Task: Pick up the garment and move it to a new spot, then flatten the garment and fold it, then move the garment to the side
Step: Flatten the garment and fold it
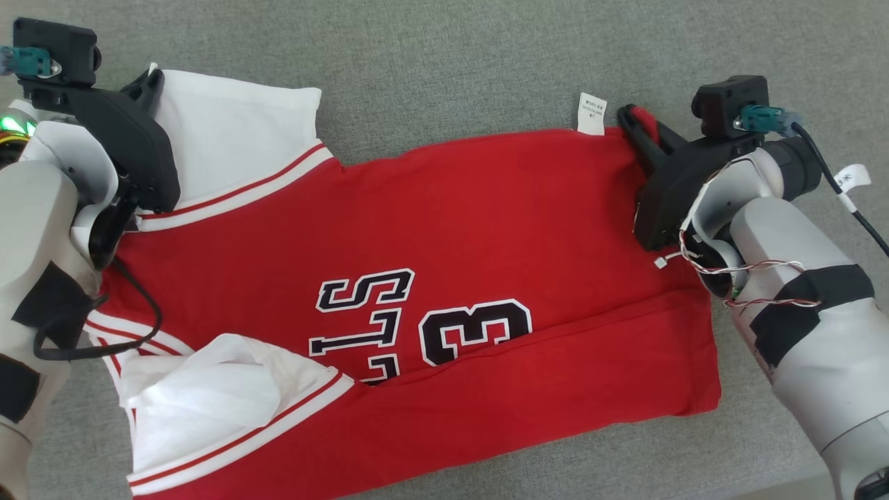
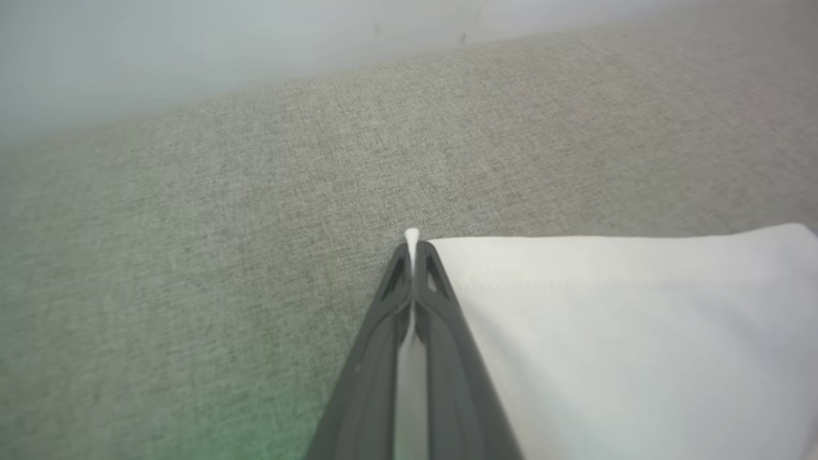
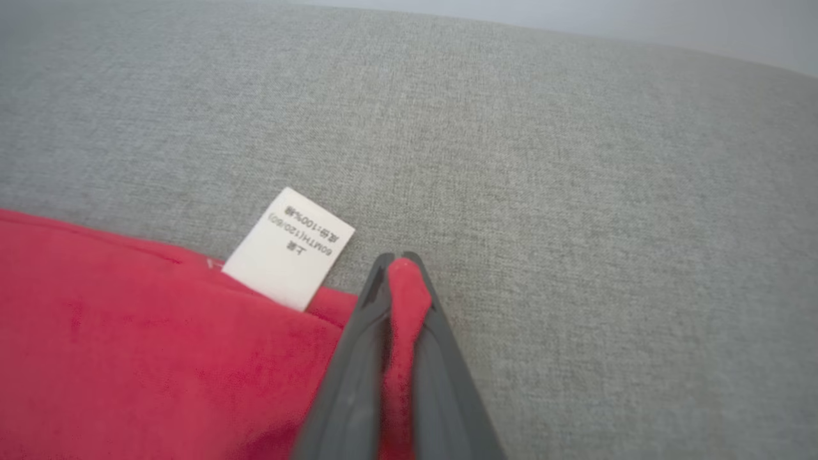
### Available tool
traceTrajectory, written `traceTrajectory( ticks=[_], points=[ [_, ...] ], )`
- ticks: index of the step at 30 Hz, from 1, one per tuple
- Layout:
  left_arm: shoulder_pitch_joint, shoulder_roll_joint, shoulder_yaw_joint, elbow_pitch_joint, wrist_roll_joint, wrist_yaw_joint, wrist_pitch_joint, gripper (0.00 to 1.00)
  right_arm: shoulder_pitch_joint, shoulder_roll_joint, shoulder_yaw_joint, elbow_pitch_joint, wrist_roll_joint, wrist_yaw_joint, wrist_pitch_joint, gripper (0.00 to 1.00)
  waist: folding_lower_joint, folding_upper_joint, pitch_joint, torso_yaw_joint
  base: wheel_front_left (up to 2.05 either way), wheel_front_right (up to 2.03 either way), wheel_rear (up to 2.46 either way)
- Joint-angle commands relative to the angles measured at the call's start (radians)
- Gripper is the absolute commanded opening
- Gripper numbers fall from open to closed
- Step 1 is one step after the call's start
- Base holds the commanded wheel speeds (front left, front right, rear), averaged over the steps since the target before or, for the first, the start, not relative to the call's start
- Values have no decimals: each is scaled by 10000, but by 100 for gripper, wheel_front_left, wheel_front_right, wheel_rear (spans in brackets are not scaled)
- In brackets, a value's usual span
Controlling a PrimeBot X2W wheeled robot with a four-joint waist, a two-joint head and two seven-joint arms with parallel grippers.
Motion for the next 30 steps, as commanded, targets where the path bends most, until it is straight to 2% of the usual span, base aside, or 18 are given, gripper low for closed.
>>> traceTrajectory(
  ticks=[1, 9, 17, 25, 30],
  points=[
    [152, 35, -65, 94, -145, 27, -90, 0, -52, -126, -20, 21, 88, -22, -116, 0, 0, -1, -111, 77, 0, 0, 0],
    [-223, -257, -112, 40, -381, 26, -1837, 0, -177, -453, -632, 571, 130, -22, -1375, 0, 0, -1, -746, 547, 0, 0, 0],
    [479, -403, -338, -468, -817, 26, -3203, 0, 372, -131, -863, 1356, 191, -22, -2298, 0, 0, -1, -1473, 913, 0, 0, 0],
    [2331, -260, -408, -2240, -954, 43, -3987, 0, 1641, -281, -1297, 1384, 330, -22, -3043, 0, 0, -1, -2336, 1417, 0, 0, 0],
    [3884, -127, 93, -3938, -686, 572, -4066, 0, 2678, -466, -2086, 389, 76, -22, -3096, 0, 0, -1, -2555, 1679, 0, 0, 0]
  ],
)
